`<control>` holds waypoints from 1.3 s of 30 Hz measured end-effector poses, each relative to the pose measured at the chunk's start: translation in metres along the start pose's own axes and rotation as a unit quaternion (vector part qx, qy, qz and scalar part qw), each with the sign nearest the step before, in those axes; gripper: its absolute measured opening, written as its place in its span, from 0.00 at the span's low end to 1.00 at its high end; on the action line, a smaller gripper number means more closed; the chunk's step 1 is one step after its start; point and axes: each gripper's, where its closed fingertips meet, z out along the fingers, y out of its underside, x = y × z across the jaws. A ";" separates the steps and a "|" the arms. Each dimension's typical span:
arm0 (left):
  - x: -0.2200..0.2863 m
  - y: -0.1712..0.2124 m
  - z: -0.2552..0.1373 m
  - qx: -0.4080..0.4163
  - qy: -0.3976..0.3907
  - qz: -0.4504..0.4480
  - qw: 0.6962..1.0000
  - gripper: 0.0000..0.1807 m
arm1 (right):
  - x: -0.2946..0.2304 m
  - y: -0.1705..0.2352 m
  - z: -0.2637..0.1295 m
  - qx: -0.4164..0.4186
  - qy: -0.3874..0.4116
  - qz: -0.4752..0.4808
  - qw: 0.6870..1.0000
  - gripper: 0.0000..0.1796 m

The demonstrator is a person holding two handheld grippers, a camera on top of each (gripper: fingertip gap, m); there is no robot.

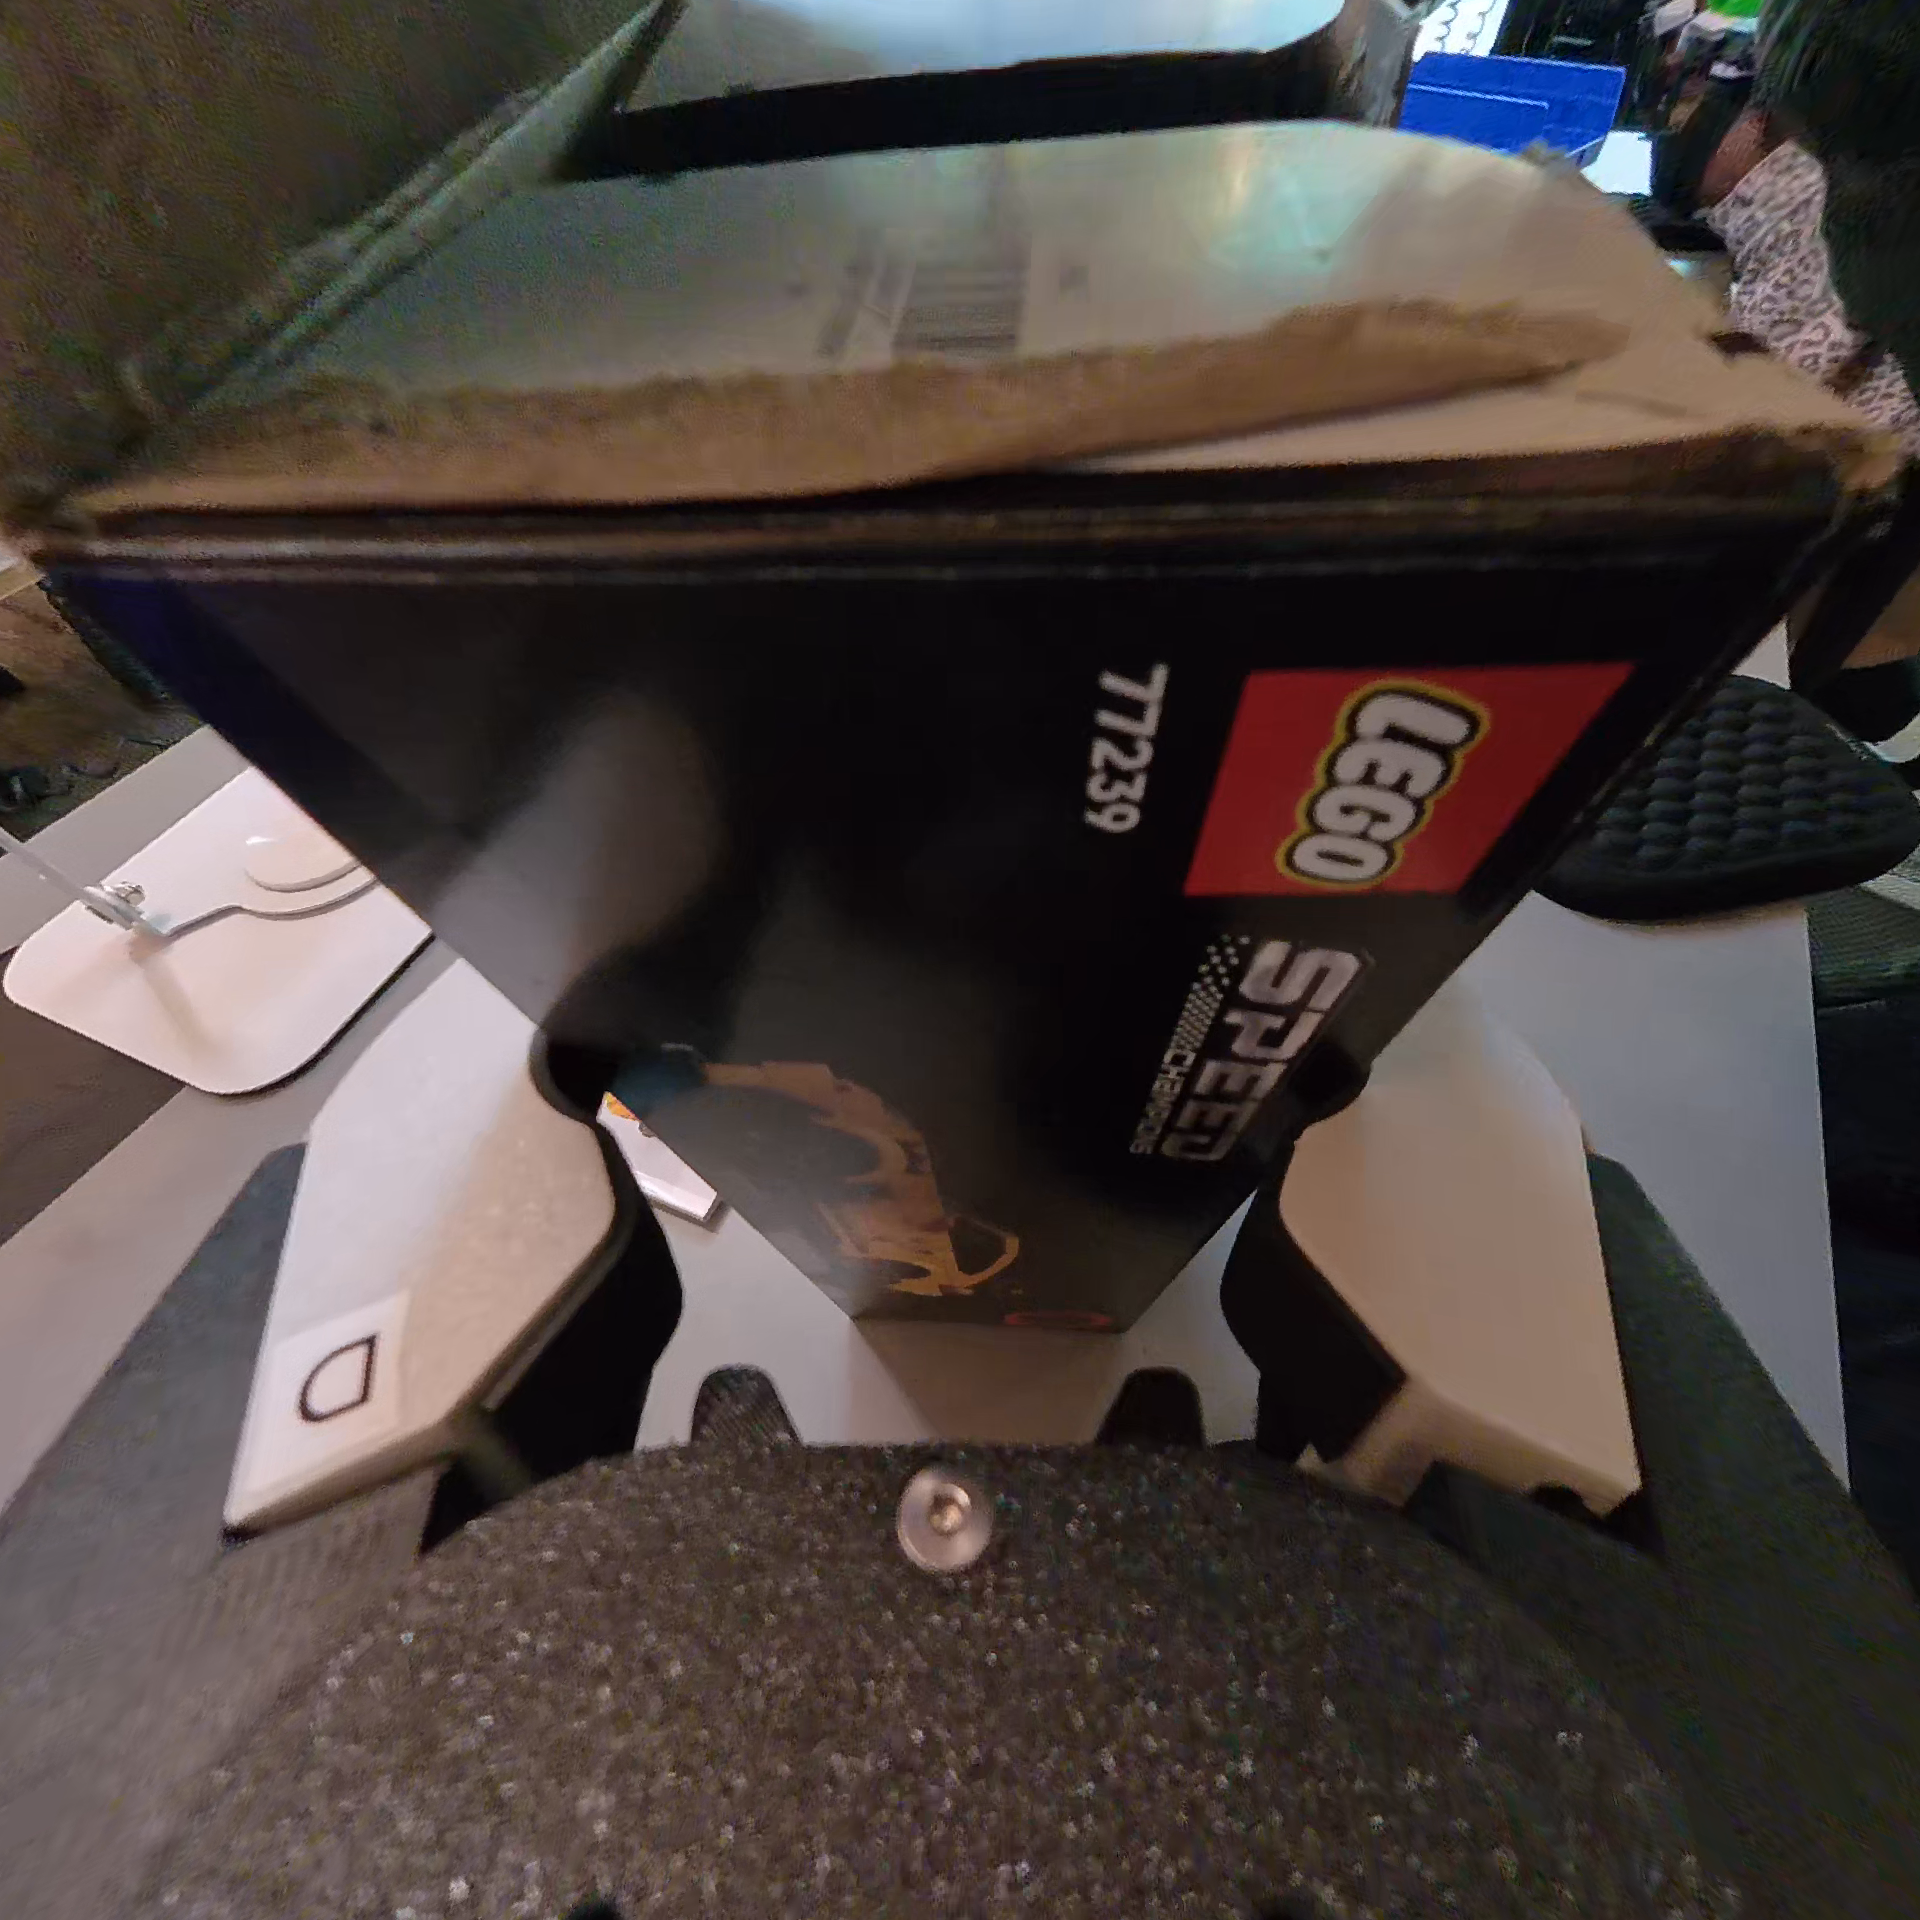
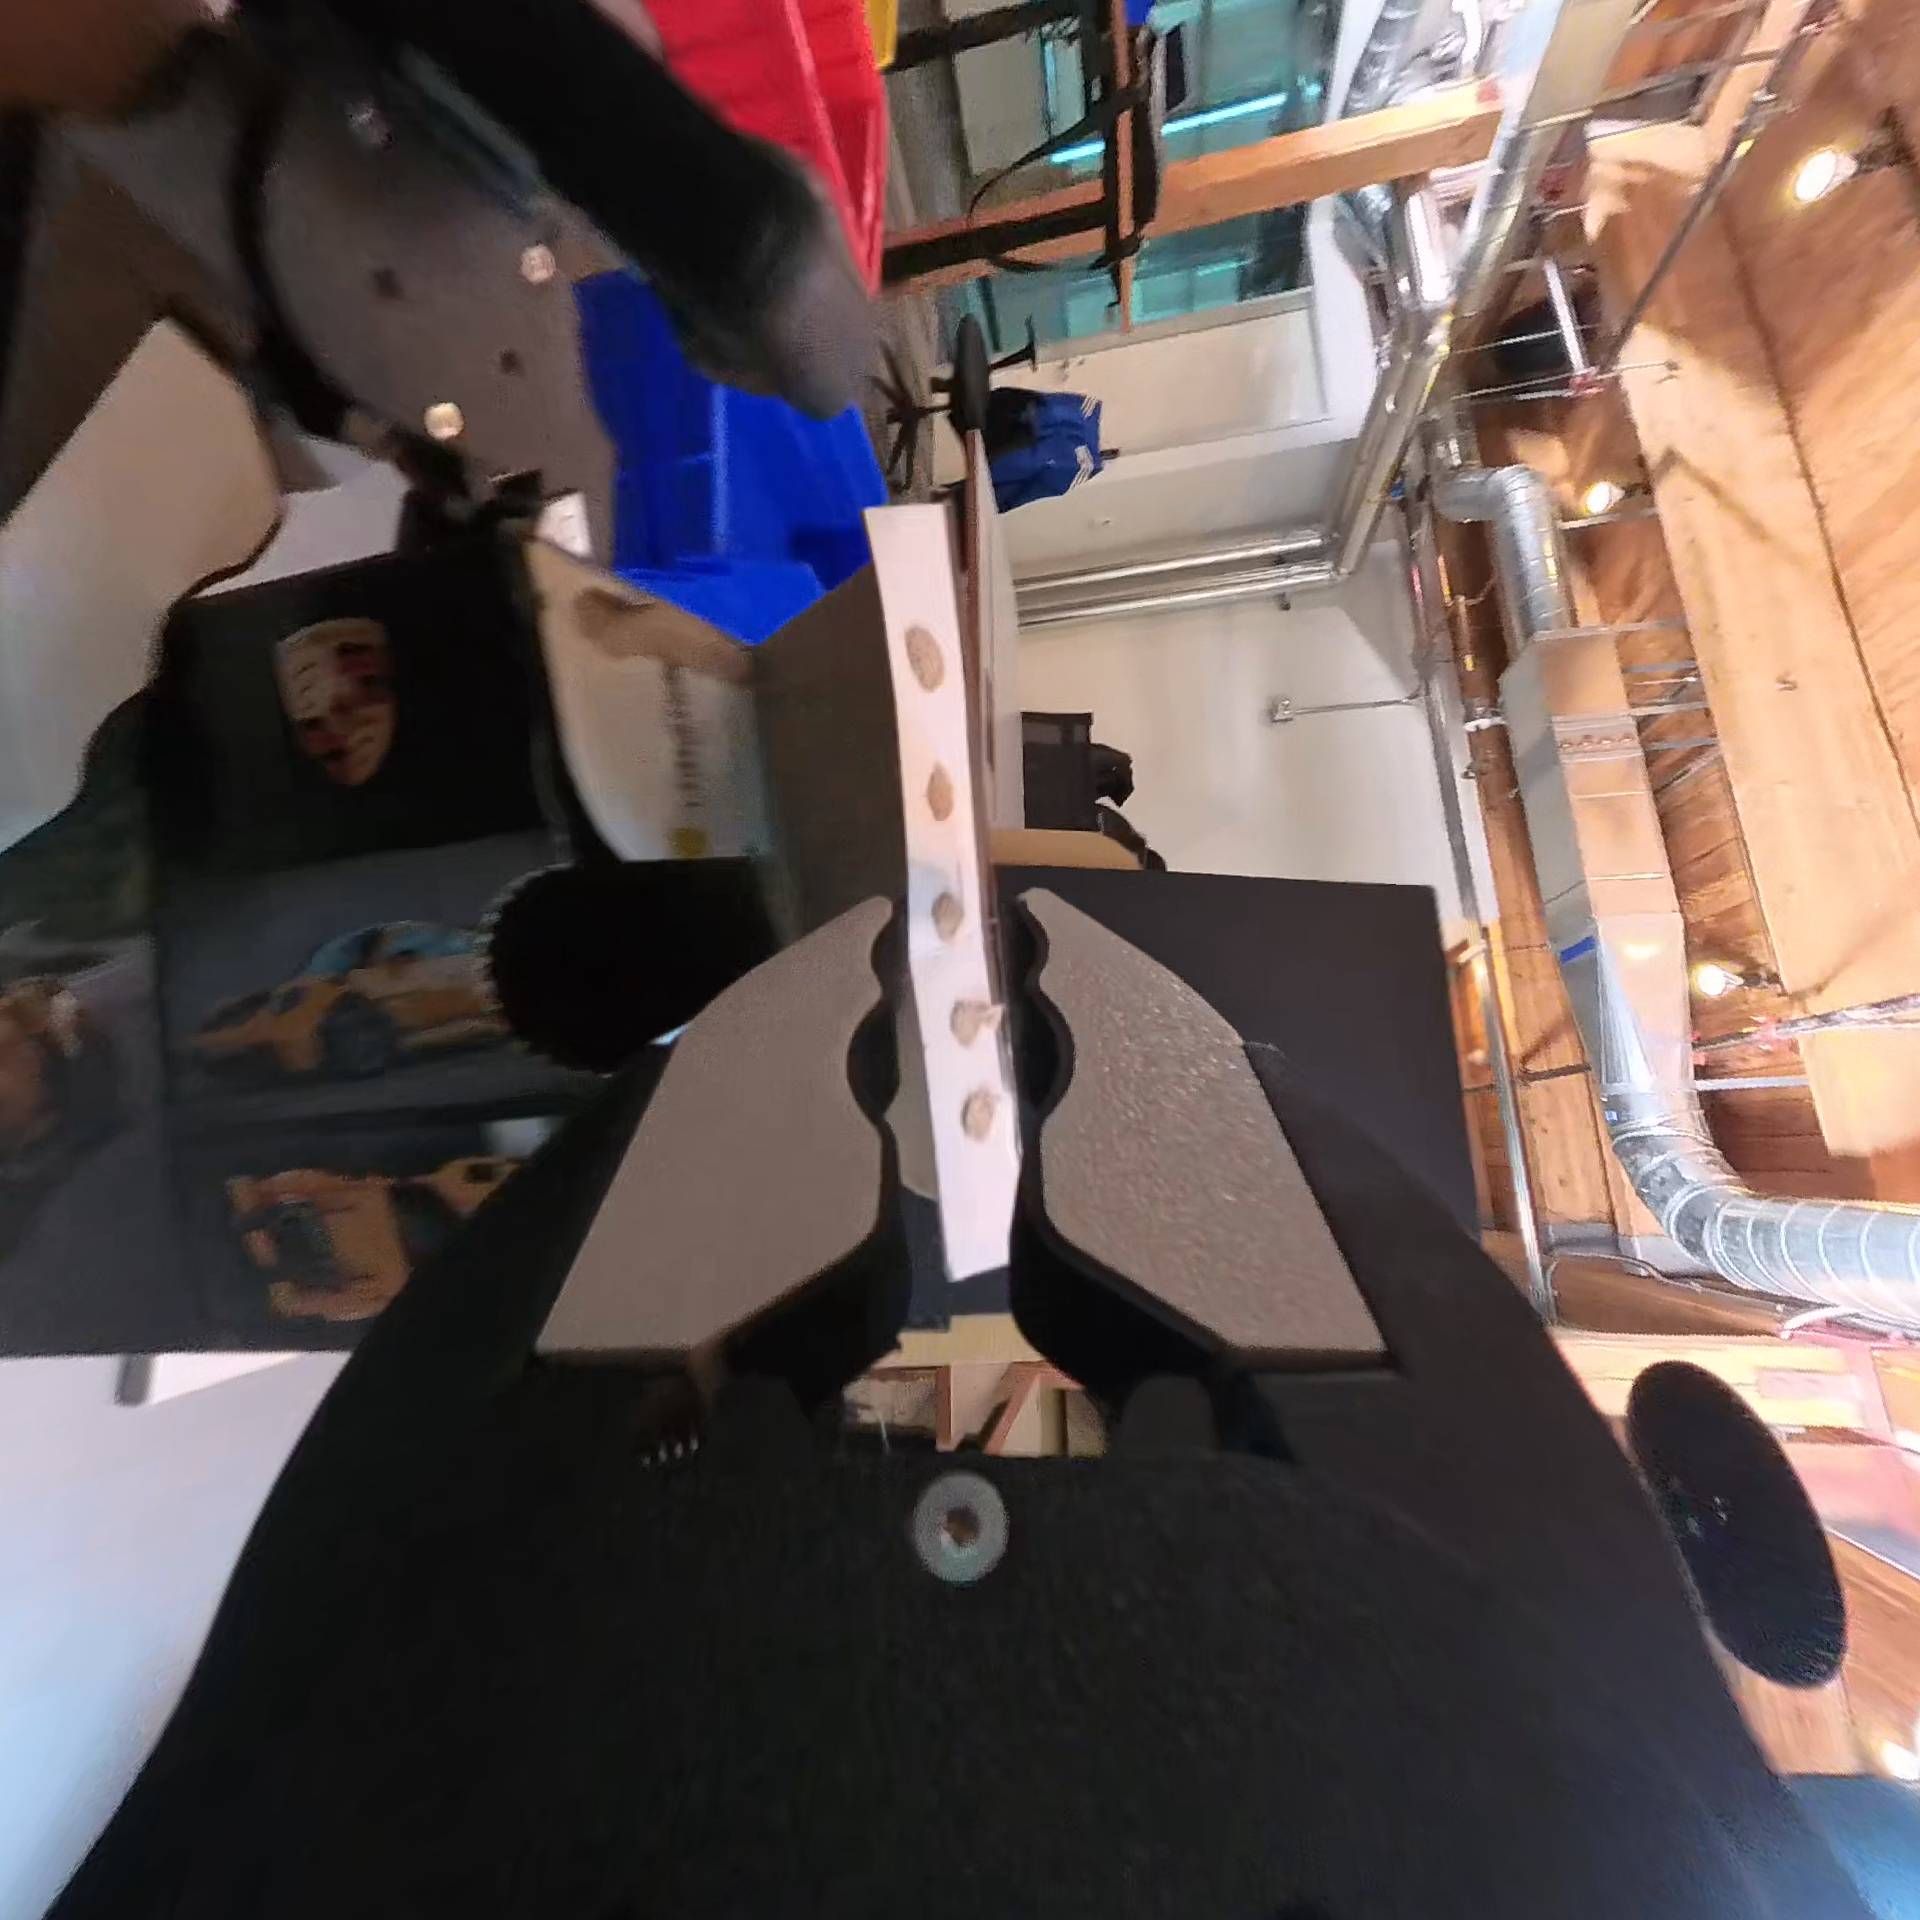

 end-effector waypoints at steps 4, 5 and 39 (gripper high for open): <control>0.004 -0.001 0.001 0.004 0.008 0.010 1.000 0.73 | 0.028 0.009 0.015 -0.034 0.025 -0.020 0.999 0.06; 0.007 -0.002 0.001 0.005 0.010 0.017 1.000 0.73 | 0.032 0.011 0.021 -0.039 0.029 -0.029 0.998 0.03; 0.032 -0.006 -0.007 0.051 0.095 0.063 0.992 0.64 | -0.092 0.088 0.029 0.049 -0.452 0.494 0.741 0.07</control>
